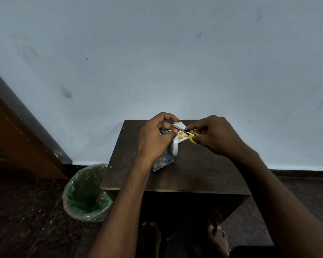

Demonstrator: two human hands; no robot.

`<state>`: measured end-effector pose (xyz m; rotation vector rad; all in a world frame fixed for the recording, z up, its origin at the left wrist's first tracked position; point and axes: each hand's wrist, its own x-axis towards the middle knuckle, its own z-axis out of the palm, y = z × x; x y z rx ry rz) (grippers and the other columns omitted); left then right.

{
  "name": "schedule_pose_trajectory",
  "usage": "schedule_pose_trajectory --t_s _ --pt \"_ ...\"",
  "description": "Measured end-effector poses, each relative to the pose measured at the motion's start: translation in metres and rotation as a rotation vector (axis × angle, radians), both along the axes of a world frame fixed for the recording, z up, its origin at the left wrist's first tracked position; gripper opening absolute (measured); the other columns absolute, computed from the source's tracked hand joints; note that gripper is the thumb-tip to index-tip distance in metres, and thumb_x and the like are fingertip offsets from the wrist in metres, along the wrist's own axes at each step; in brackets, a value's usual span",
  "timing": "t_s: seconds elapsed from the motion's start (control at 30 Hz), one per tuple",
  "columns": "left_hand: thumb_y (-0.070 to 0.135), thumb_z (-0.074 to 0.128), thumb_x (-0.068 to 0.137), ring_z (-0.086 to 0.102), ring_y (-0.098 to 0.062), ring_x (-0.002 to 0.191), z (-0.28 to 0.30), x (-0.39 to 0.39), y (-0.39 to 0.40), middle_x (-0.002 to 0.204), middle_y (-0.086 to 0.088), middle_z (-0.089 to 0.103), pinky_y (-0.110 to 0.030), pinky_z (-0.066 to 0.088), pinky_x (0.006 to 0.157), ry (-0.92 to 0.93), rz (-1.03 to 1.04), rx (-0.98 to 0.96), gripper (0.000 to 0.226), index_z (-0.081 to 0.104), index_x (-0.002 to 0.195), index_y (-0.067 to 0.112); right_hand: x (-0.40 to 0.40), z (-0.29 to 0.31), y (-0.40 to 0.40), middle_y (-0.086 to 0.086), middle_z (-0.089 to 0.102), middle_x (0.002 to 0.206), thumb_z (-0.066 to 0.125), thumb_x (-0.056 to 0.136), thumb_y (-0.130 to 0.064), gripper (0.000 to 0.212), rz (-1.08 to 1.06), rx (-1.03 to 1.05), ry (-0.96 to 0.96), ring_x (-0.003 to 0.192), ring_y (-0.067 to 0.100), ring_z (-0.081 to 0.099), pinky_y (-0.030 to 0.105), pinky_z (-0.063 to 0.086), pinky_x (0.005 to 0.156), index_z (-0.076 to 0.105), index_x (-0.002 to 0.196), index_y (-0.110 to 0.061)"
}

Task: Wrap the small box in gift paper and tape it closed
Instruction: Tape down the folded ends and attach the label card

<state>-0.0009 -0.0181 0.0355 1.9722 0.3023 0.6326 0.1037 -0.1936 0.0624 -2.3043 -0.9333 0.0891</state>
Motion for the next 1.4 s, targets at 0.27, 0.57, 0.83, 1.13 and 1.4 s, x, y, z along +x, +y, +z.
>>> schedule_pose_trajectory --t_s 0.27,0.57,0.83,1.13,1.4 --pt "0.012 0.082 0.09 0.074 -0.001 0.097 -0.002 0.002 0.002 0.088 0.015 0.081 -0.04 0.058 0.094 0.018 0.045 -0.013 0.043 0.065 0.125 0.031 0.0 0.002 -0.004 -0.012 0.072 0.088 0.08 0.077 -0.016 0.037 0.023 0.01 0.032 0.078 0.005 0.066 0.025 0.05 0.068 0.081 0.108 -0.037" --pt "0.018 0.083 0.092 0.072 0.002 0.099 -0.001 0.002 0.002 0.09 0.016 0.081 -0.03 0.054 0.096 0.038 0.051 -0.059 0.045 0.064 0.131 0.029 -0.006 -0.052 0.012 0.009 0.073 0.095 0.078 0.077 -0.018 0.021 -0.192 -0.334 0.017 0.094 0.033 0.07 0.031 0.053 0.072 0.082 0.098 -0.021" --pt "0.012 0.081 0.093 0.074 0.0 0.099 0.001 0.0 0.004 0.091 0.012 0.082 -0.025 0.052 0.093 0.028 -0.023 -0.071 0.04 0.067 0.128 0.026 -0.017 -0.058 0.026 0.008 0.071 0.111 0.072 0.081 -0.019 0.034 -0.235 -0.307 -0.093 0.103 0.034 0.068 0.034 0.052 0.077 0.076 0.114 -0.024" --pt "0.007 0.083 0.09 0.079 -0.011 0.095 0.006 -0.002 0.005 0.091 0.002 0.083 -0.036 0.058 0.097 0.029 -0.093 -0.226 0.042 0.067 0.128 0.019 -0.022 -0.042 0.031 -0.013 0.076 0.076 0.073 0.089 -0.011 0.023 0.011 0.377 0.079 0.071 0.004 0.07 0.028 0.05 0.064 0.083 0.101 -0.028" --pt "0.01 0.089 0.082 0.08 -0.013 0.092 0.008 0.003 -0.002 0.087 0.0 0.083 -0.041 0.06 0.1 -0.006 0.059 -0.378 0.057 0.062 0.131 0.019 -0.028 -0.044 0.037 -0.01 0.075 0.074 0.077 0.086 -0.017 0.016 -0.174 0.438 -0.105 0.067 0.007 0.067 0.032 0.052 0.062 0.084 0.093 -0.029"
